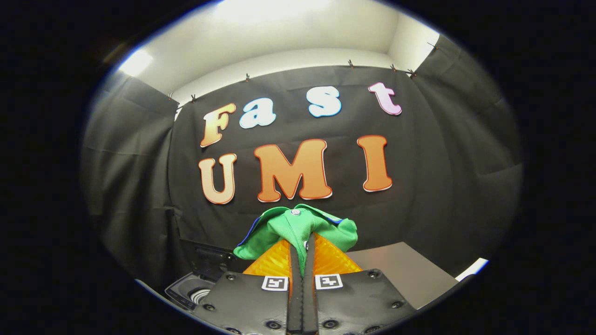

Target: Put the clothes into the washing machine and then close the washing machine lid.

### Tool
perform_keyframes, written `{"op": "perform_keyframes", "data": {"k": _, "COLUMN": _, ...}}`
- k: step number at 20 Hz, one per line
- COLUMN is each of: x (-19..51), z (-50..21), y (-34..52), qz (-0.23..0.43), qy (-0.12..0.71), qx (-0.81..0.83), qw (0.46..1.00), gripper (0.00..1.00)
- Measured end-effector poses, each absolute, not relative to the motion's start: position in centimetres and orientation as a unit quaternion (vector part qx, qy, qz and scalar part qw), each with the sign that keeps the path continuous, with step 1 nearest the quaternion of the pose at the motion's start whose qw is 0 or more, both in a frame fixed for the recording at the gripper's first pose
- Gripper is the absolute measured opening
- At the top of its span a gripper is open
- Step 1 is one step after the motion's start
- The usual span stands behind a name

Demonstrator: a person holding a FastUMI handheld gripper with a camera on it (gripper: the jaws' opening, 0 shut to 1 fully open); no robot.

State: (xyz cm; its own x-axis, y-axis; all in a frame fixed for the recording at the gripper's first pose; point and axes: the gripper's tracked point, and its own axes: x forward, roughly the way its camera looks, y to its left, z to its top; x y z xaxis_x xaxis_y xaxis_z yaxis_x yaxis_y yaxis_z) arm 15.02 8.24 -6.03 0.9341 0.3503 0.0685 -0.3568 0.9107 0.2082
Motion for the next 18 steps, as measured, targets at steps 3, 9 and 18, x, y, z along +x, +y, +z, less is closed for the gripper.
{"op": "perform_keyframes", "data": {"k": 3, "x": 12.0, "z": -4.4, "y": 10.1, "qz": 0.188, "qy": -0.025, "qx": 0.126, "qw": 0.974, "gripper": 0.08}}
{"op": "perform_keyframes", "data": {"k": 9, "x": 8.2, "z": -0.2, "y": 15.8, "qz": 0.170, "qy": -0.057, "qx": 0.089, "qw": 0.980, "gripper": 0.08}}
{"op": "perform_keyframes", "data": {"k": 18, "x": 4.9, "z": 5.8, "y": 29.7, "qz": 0.179, "qy": -0.099, "qx": 0.074, "qw": 0.976, "gripper": 0.08}}
